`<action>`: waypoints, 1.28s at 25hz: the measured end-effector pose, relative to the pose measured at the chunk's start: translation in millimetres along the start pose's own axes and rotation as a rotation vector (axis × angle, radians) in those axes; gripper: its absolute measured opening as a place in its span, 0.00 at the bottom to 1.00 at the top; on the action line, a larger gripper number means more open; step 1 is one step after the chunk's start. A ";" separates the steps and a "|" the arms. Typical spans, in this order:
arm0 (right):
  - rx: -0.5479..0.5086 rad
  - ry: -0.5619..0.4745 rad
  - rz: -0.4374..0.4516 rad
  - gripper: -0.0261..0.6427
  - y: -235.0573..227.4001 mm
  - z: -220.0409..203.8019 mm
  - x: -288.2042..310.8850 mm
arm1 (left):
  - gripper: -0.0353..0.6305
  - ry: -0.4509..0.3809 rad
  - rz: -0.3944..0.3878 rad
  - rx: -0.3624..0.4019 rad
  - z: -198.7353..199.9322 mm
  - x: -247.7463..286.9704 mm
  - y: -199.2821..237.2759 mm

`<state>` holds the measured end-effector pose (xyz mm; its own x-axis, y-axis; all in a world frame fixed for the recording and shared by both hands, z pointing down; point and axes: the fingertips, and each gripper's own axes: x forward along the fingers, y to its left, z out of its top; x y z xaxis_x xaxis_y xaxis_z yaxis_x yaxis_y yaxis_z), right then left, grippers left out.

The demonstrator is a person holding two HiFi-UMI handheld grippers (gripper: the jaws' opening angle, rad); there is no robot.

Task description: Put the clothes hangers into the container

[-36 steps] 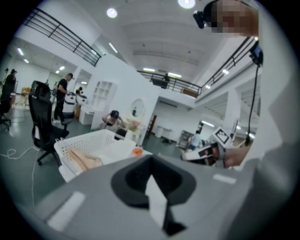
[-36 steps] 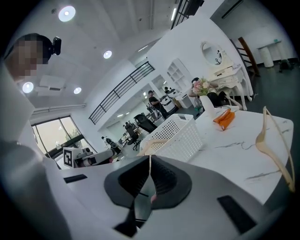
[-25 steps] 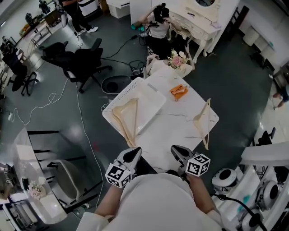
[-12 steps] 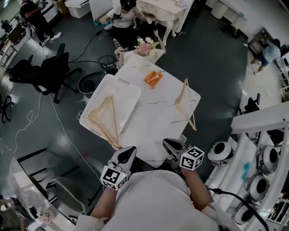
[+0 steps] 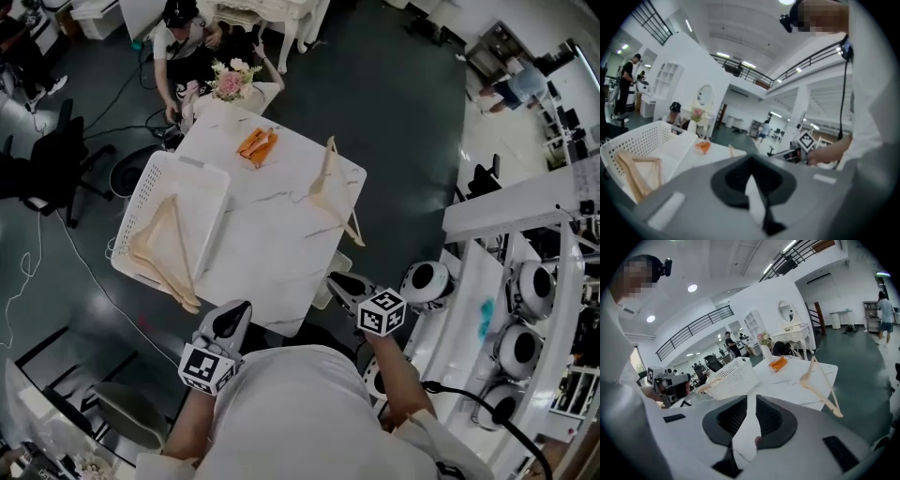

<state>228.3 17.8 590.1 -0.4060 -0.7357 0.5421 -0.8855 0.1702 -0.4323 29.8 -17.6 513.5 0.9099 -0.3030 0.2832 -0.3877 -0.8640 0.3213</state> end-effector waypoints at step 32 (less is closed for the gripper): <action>-0.524 0.638 -0.093 0.26 -299.5 -71.2 87.6 | 0.06 0.075 0.382 -0.264 -61.3 101.4 -28.8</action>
<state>441.9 -51.0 818.3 -0.2364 -0.2759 0.9317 -0.8480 0.5266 -0.0592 124.2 1.2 588.3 0.6856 -0.5408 0.4873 -0.7256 -0.5615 0.3978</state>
